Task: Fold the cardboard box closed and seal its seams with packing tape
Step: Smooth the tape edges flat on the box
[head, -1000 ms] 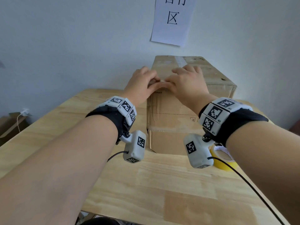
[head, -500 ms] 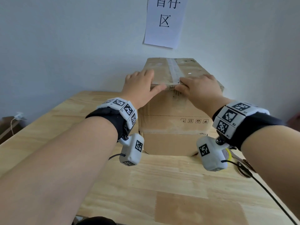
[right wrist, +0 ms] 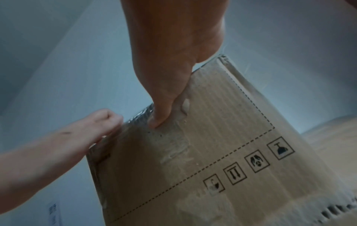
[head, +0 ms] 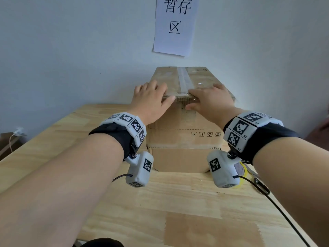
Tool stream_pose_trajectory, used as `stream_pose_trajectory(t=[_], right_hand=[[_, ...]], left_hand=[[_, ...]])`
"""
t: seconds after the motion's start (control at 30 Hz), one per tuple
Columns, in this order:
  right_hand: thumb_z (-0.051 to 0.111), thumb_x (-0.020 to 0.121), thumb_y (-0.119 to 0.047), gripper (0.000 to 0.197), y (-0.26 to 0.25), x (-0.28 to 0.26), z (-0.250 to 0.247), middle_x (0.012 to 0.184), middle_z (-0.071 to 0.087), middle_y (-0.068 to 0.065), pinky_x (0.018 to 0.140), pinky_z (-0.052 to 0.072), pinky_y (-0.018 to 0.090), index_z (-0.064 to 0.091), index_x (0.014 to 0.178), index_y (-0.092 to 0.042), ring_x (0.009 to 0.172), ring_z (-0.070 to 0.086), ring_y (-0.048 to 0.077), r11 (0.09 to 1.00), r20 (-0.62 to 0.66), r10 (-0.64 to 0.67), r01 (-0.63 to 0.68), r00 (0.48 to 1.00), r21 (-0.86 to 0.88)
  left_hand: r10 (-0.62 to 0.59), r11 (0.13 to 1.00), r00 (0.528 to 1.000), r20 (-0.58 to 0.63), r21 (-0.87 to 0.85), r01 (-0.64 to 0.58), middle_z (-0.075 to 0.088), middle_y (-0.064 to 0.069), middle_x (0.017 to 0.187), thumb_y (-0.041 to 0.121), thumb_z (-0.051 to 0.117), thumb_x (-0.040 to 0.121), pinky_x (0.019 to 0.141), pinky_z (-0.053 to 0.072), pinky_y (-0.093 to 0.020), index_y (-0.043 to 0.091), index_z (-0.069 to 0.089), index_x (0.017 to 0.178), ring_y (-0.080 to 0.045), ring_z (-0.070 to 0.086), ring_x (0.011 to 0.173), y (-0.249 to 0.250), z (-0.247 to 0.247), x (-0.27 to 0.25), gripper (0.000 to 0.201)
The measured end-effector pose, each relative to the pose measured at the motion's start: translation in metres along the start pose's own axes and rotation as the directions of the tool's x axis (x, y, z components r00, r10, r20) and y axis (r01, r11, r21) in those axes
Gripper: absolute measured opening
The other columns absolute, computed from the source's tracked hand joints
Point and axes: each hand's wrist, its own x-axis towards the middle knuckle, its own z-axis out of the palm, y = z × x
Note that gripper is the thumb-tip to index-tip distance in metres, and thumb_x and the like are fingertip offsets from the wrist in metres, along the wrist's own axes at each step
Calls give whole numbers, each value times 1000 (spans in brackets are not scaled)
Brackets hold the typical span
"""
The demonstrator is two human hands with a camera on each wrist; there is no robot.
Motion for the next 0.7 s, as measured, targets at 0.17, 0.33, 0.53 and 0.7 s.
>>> stream_pose_trajectory(t=[0.17, 0.33, 0.53, 0.7], right_hand=[[24, 97, -56, 54, 9, -1, -15, 97, 68, 2, 105, 25, 35, 62, 114, -21, 100, 58, 23, 998, 44, -14, 11, 999, 62], [42, 98, -42, 34, 10, 0, -18, 107, 67, 1, 112, 22, 36, 58, 121, -23, 110, 56, 23, 997, 89, -60, 55, 994, 50], [62, 87, -39, 71, 18, -11, -12, 145, 44, -6, 119, -1, 39, 27, 147, -29, 134, 39, 15, 994, 105, -96, 91, 990, 53], [62, 83, -48, 89, 35, -20, -15, 136, 53, -1, 118, -8, 39, 10, 152, -25, 132, 41, 14, 991, 45, -72, 67, 996, 115]], left_hand=[[77, 997, 996, 44, -35, -75, 56, 0, 119, 58, 30, 93, 95, 35, -39, 22, 53, 123, -24, 49, 112, 31, 1, 15, 52], [79, 997, 997, -22, -9, -79, 53, 0, 121, 52, 41, 93, 96, 30, -38, 24, 53, 127, -25, 45, 115, 31, 9, 9, 46], [78, 996, 997, 16, -39, -77, 55, 2, 112, 53, 39, 94, 91, 34, -36, 22, 59, 116, -22, 49, 106, 32, 3, 13, 42], [141, 976, 988, 57, -174, -129, 49, 0, 88, 45, 33, 99, 64, 35, -30, 20, 53, 84, -21, 51, 79, 62, -8, 36, 35]])
